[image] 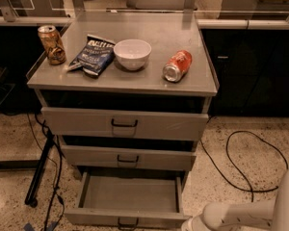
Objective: Close bottom drawer
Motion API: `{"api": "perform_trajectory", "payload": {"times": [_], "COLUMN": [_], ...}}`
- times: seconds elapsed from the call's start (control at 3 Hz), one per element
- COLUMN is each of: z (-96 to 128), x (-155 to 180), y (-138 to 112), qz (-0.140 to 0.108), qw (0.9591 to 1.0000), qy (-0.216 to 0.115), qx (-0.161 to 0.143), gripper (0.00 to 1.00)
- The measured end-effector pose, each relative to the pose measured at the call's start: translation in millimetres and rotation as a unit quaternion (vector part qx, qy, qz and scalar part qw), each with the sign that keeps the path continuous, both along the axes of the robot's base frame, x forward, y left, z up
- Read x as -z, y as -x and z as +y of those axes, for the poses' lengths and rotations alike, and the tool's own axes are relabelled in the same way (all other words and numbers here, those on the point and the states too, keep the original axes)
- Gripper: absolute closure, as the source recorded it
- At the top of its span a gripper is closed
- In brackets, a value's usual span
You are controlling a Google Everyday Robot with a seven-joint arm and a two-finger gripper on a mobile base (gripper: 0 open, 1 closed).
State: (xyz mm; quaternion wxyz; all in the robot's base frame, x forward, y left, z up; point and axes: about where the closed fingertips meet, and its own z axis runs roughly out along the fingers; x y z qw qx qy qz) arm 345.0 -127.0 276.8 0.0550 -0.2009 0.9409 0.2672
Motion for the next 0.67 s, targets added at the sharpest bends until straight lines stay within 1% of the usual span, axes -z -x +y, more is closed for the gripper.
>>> {"api": "perform_trajectory", "payload": {"times": [0.33,0.67], "z": [1,14], "x": [2,57], "y": [0,-34], "qz": [0.001,0.028], "qw": [1.0000,0.9982], "qy": [-0.002,-0.010], "qx": [0.002,0.052], "gripper": [1.00,1.00]}}
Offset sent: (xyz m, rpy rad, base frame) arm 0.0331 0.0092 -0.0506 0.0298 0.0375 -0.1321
